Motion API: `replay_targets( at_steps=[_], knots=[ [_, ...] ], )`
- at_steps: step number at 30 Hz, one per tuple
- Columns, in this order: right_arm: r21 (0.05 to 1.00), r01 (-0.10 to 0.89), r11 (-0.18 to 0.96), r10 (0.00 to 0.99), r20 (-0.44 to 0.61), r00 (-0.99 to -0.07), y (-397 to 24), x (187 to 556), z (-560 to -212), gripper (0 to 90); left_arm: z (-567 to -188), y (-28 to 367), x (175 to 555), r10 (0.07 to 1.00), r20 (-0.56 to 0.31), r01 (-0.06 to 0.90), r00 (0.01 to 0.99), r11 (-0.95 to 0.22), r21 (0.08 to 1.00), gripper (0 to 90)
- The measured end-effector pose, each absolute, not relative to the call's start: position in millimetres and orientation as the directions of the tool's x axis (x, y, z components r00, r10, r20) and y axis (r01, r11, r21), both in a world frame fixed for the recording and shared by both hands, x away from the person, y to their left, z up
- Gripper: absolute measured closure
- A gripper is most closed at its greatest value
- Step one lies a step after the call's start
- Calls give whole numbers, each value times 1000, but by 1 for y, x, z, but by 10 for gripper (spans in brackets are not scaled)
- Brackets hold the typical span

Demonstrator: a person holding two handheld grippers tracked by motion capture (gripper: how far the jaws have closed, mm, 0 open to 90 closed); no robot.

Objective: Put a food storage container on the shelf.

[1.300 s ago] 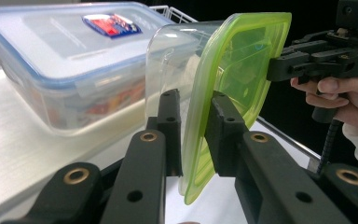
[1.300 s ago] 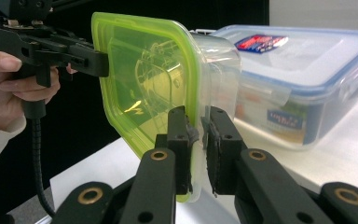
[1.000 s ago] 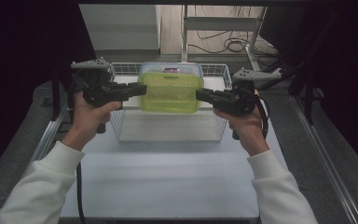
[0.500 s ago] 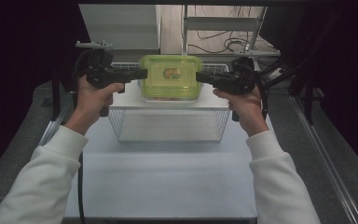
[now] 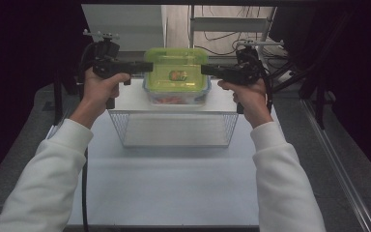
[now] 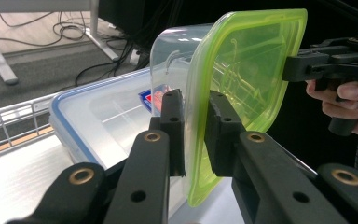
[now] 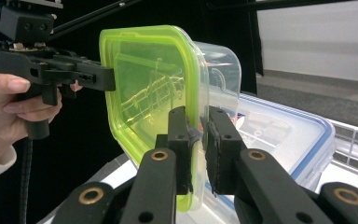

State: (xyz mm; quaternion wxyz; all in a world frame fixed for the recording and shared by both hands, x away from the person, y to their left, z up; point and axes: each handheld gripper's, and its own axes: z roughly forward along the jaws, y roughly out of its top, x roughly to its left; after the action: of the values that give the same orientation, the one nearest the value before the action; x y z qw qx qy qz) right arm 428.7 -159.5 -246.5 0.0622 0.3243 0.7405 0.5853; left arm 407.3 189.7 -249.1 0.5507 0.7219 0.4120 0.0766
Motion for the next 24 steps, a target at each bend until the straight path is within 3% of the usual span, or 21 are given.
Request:
replay_targets(
  at_steps=[11,24],
  knots=[
    [874,483,56,576,367,-731,-158,454,-259,797,-258,190,434,669,-443,588,597,10,808,781],
    [859,511,28,610,390,-689,-151,471,-272,698,-264,186,449,694,-469,625,546,36,780,660]
  ],
)
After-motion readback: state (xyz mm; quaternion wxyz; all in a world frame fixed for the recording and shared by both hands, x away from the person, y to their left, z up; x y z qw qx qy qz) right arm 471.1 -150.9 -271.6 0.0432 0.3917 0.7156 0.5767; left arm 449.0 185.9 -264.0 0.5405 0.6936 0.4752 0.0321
